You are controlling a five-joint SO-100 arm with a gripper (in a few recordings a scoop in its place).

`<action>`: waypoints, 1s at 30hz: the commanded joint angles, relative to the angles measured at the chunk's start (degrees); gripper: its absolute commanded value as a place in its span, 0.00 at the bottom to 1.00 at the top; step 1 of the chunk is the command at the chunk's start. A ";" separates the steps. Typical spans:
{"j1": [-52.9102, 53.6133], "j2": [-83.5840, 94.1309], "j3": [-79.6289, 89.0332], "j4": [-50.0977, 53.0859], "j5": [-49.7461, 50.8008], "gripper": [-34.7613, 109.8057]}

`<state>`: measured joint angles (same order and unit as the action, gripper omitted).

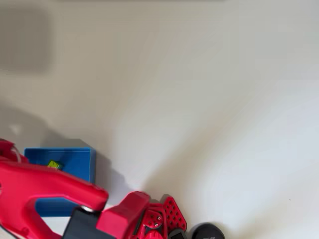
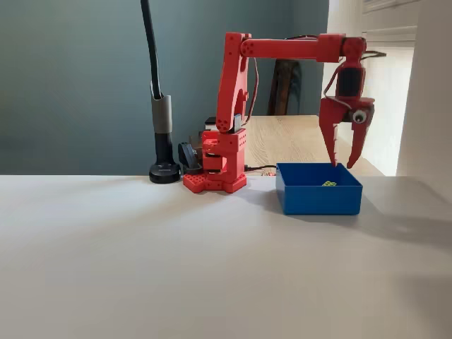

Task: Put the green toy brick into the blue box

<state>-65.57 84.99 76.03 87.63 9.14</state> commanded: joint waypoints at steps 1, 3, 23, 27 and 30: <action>-0.70 2.72 -10.37 4.48 0.09 0.29; -0.09 4.39 -10.81 5.01 -0.09 0.29; 45.18 32.08 21.62 -13.27 -8.79 0.28; 52.03 36.12 26.10 -15.82 -8.79 0.27; 56.07 39.90 30.23 -17.84 -7.82 0.27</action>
<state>-13.62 118.21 103.89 71.46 0.44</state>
